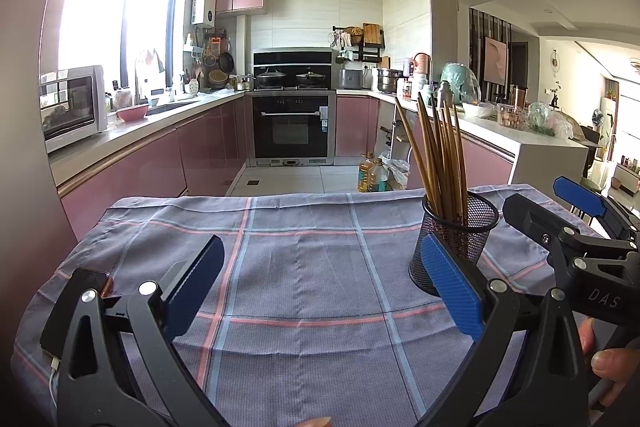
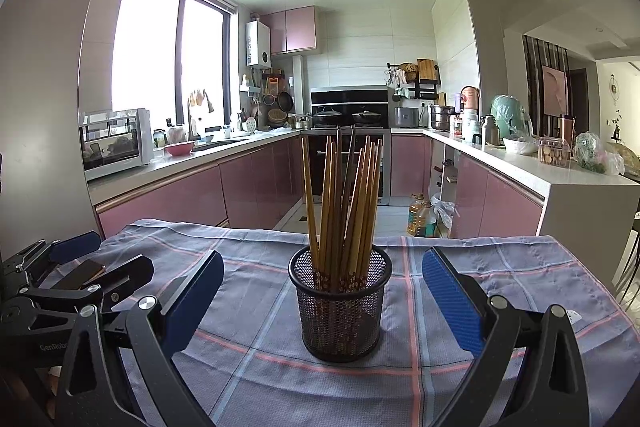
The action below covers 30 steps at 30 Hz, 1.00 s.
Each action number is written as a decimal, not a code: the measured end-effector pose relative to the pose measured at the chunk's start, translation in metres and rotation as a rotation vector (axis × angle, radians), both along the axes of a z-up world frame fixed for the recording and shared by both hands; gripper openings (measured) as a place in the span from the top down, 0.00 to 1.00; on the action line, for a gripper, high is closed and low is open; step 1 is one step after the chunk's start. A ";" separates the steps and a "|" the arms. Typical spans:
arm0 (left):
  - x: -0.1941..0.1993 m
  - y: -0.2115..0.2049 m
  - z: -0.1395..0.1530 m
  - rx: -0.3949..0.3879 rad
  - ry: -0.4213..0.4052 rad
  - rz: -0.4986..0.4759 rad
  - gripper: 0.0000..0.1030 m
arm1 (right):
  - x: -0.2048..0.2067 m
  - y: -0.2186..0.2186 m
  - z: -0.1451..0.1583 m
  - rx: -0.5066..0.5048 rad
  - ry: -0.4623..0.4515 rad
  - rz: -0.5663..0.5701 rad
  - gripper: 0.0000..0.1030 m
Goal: Organize utensils
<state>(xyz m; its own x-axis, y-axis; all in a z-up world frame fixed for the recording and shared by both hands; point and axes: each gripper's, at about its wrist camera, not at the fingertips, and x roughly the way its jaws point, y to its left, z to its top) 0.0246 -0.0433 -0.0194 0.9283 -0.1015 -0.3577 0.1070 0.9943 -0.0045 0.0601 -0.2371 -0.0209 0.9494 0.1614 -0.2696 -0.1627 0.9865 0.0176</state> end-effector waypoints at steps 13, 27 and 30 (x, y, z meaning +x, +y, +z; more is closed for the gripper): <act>-0.001 0.000 0.000 0.000 0.002 0.000 0.06 | 0.000 0.000 -0.001 0.002 -0.001 -0.004 0.07; -0.002 -0.001 0.000 -0.002 0.001 0.000 0.06 | 0.000 0.000 -0.001 0.003 -0.004 -0.005 0.07; -0.002 -0.001 0.000 -0.002 0.001 -0.001 0.06 | 0.000 0.000 -0.001 0.004 -0.004 -0.005 0.07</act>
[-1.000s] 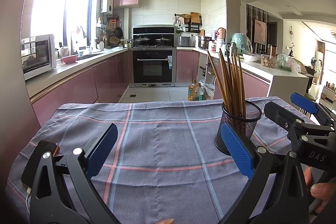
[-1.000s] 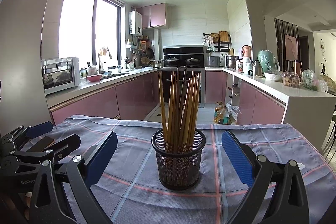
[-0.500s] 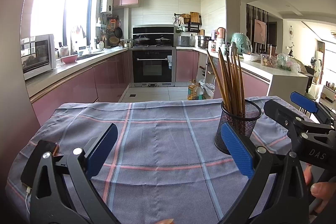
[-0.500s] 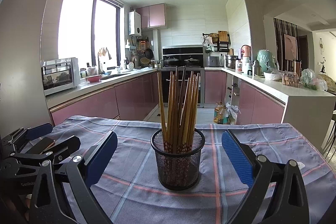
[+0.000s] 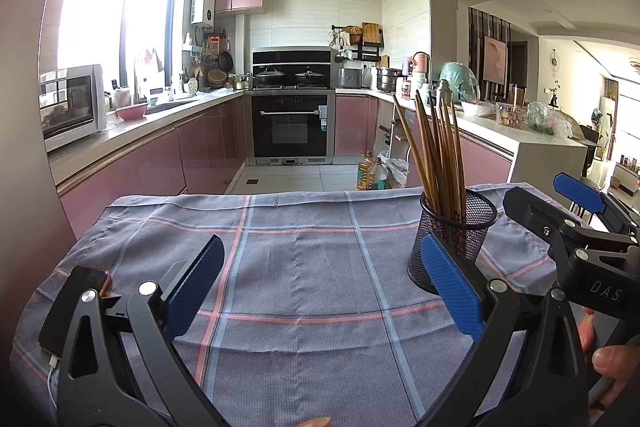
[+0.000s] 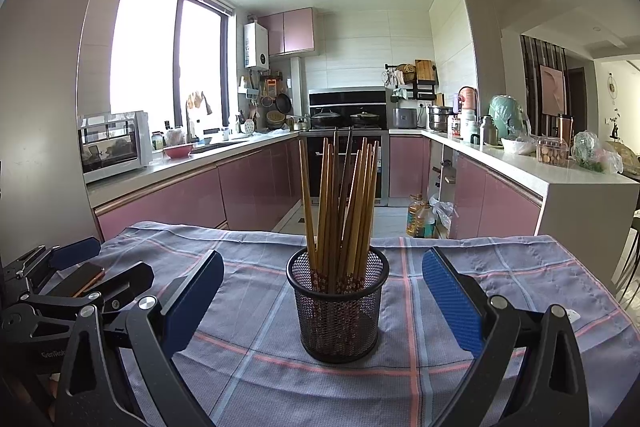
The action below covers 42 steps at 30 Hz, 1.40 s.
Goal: Organize utensils
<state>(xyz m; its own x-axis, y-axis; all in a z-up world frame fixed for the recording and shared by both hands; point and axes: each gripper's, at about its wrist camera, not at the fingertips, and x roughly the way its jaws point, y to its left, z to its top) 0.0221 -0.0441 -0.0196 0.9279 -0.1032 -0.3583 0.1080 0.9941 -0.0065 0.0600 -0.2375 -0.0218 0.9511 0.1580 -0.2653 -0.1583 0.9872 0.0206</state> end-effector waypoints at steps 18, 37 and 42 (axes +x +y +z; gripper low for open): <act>0.000 0.000 0.000 -0.002 0.000 0.000 0.06 | -0.001 0.000 0.001 0.002 0.001 0.001 0.07; -0.004 -0.003 0.000 -0.001 -0.004 0.003 0.06 | -0.002 0.001 -0.001 0.007 0.004 0.002 0.07; -0.004 -0.004 0.001 0.000 -0.004 0.004 0.06 | -0.001 0.001 0.000 0.007 0.005 0.001 0.07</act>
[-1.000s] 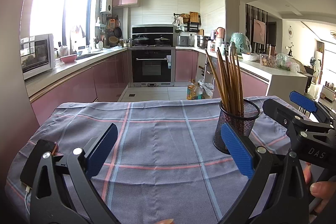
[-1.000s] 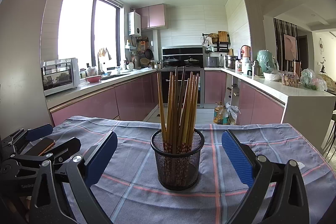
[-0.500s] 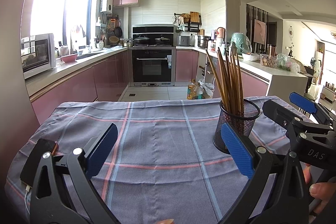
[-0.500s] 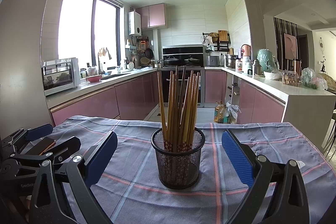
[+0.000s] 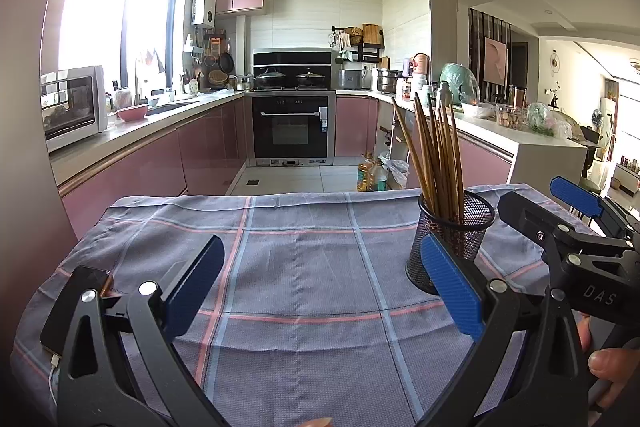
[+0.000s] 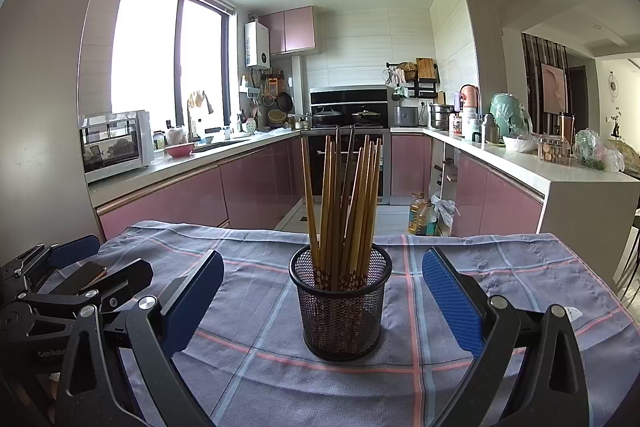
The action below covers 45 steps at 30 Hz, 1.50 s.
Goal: Organize utensils
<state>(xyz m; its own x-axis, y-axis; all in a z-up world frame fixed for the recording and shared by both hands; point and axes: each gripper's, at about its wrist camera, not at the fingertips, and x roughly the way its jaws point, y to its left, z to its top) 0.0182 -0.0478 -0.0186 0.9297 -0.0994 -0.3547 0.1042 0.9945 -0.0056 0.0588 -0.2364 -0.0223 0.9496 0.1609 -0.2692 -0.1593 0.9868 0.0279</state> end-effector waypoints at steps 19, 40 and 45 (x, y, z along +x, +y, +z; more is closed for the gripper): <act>0.000 0.000 0.001 0.001 -0.004 -0.001 0.06 | 0.000 -0.001 0.000 0.002 0.003 0.000 0.07; -0.001 0.000 0.004 0.008 -0.006 -0.001 0.06 | -0.001 -0.002 -0.004 0.007 0.006 -0.002 0.07; -0.001 0.000 0.004 0.005 -0.004 -0.003 0.06 | -0.001 -0.002 -0.004 0.007 0.009 -0.002 0.07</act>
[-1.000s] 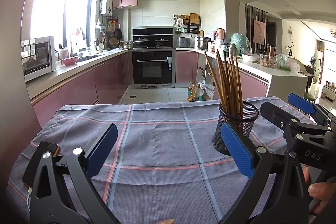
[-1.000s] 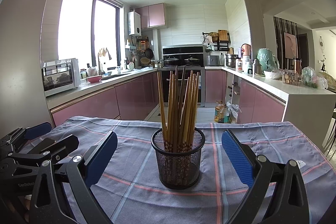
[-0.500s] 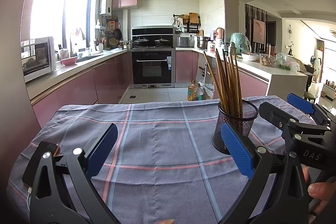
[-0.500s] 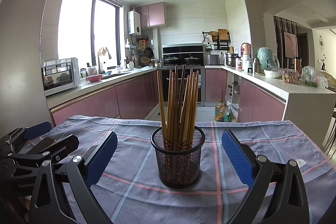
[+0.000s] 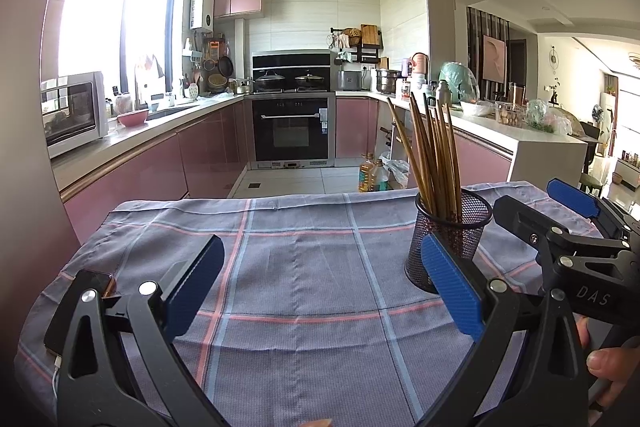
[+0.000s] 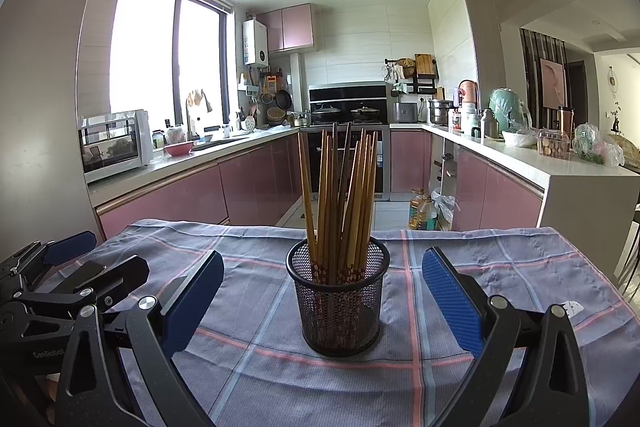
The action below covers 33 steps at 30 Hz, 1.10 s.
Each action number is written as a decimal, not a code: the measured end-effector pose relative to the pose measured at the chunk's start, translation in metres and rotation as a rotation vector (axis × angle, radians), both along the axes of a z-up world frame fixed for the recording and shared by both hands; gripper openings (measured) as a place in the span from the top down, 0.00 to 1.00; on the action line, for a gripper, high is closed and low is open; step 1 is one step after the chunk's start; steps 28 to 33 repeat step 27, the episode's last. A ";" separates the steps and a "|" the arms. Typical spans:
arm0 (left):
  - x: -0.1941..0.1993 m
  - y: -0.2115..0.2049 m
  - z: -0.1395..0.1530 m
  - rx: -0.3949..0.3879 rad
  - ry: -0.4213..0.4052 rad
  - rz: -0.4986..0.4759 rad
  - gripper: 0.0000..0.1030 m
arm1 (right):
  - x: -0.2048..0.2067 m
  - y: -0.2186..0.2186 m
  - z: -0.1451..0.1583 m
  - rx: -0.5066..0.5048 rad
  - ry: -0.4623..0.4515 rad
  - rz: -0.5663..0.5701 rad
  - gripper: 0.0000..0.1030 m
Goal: Organize utensils
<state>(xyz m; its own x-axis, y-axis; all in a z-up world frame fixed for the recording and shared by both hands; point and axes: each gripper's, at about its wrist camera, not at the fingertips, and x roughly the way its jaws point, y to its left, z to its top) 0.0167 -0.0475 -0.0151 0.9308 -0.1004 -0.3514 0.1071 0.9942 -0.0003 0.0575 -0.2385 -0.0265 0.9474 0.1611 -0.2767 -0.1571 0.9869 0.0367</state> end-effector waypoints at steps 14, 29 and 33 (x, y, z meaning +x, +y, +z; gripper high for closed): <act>-0.004 0.001 -0.003 0.006 -0.011 0.014 0.06 | -0.001 0.000 -0.001 -0.001 0.004 0.000 0.07; 0.008 0.001 -0.015 0.014 0.074 -0.006 0.06 | 0.005 -0.011 -0.005 -0.006 0.059 -0.015 0.07; 0.008 0.001 -0.015 0.014 0.074 -0.006 0.06 | 0.005 -0.011 -0.005 -0.006 0.059 -0.015 0.07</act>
